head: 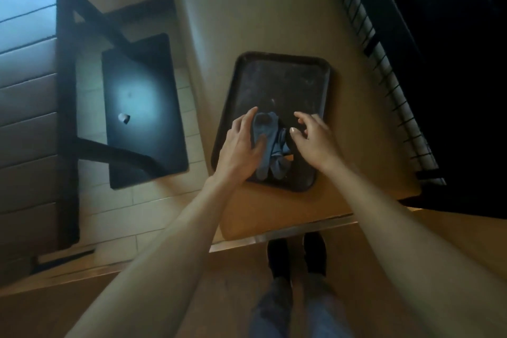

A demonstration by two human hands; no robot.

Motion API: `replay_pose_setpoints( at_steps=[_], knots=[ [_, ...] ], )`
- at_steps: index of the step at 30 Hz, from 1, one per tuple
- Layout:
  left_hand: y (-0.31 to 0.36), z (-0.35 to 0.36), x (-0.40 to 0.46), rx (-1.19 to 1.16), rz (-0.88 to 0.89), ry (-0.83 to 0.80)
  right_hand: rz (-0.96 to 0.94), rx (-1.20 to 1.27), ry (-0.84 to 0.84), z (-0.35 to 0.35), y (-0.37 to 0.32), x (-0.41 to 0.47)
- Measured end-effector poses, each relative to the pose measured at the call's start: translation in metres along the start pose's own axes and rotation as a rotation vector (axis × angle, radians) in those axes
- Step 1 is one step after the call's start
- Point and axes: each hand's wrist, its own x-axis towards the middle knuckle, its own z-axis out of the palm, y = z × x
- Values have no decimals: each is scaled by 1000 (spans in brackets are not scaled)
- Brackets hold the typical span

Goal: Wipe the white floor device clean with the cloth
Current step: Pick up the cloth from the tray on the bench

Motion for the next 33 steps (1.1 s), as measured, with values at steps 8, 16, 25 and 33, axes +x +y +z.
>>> replay_pose_setpoints(
  at_steps=[8,16,25,33],
  knots=[
    [-46,60,87,127,-153,-91,-48,-175,-210,63,34,102],
    [-61,85,94,92,-236,-47,-56,-360,-305,83,40,124],
    [-28,52,37,-101,-159,10,-115,-62,-318,32,25,83],
    [41,-9,-32,-233,-120,118,-229,164,-305,-40,-40,11]
  ],
)
